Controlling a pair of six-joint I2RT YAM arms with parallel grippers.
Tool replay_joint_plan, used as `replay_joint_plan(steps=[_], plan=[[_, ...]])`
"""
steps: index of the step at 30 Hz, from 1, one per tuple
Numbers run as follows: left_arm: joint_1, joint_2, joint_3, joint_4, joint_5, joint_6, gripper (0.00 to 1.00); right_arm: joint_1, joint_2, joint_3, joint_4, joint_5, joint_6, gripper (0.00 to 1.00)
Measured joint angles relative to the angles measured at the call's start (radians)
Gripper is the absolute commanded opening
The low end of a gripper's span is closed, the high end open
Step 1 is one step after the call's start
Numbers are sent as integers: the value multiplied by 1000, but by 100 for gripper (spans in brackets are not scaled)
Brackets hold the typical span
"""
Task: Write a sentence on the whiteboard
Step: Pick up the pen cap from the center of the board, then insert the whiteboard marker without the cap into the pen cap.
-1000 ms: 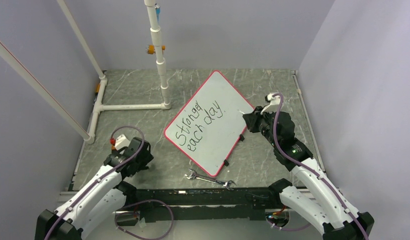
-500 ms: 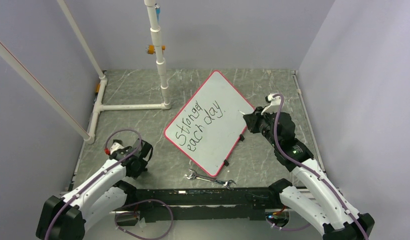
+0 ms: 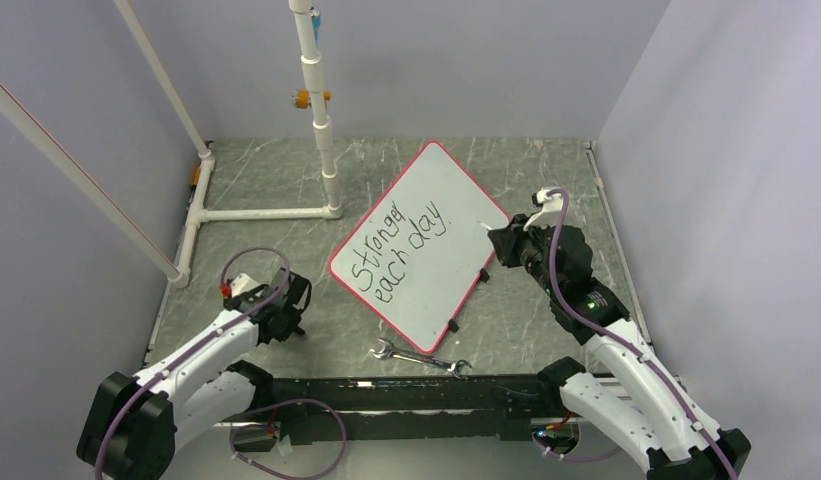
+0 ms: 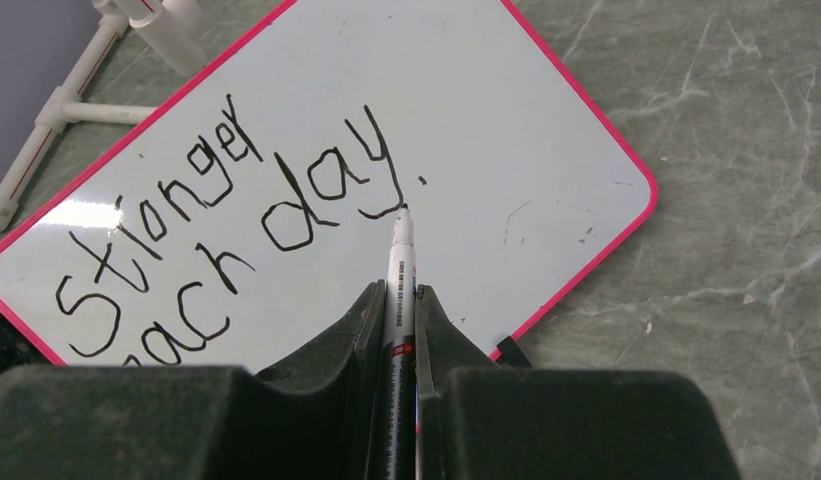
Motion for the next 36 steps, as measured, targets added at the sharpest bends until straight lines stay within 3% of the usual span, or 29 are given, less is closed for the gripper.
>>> replay_joint_plan(steps=[2,8,12,18,25,36], plan=[[0,-3,-2,20,5,27,0,0,-3,0,-1,0,-1,0],[0,-103,-36,98,54,86,0,0,-15,0,-18,-3,-1,0],[0,-251,-39,105,59,104,0,0,-18,0,-16,-43,-2,0],[0,-431,34,44,31,119,0,0,-12,1,30,-230,-9,0],[0,-521,144,-15,-12,132,0,0,36,25,125,-414,6,0],[0,-637,159,-2,-21,120,0,25,154,37,328,-616,94,0]])
